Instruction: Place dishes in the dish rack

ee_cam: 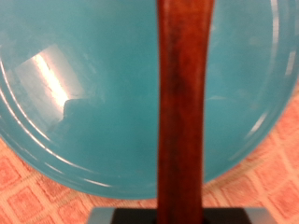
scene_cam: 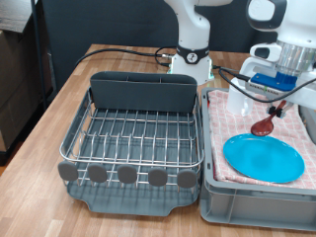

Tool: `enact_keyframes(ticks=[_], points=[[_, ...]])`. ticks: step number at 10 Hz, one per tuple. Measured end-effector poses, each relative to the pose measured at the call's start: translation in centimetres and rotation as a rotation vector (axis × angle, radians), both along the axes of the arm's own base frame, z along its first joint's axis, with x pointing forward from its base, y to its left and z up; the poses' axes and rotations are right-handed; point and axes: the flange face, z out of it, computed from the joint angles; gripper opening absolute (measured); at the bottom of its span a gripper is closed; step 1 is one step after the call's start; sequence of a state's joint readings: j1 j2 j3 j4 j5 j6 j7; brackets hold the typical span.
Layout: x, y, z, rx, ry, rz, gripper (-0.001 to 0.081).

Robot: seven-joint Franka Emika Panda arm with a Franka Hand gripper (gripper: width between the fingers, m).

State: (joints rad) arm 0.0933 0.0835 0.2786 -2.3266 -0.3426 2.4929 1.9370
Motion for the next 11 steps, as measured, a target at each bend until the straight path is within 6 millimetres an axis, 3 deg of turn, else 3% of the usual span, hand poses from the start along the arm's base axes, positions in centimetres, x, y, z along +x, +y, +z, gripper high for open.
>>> enact_keyframes(ticks=[3, 6, 11], points=[[-1.1, -0.7, 3.9, -0.003, 0.023, 0.021, 0.0080], [-1.4, -1.7, 3.4, -0.011, 0.039, -0.149, 0.0080], [-4.5, -7.4, 3.7, -0.001, 0.036, -0.548, 0.0080]])
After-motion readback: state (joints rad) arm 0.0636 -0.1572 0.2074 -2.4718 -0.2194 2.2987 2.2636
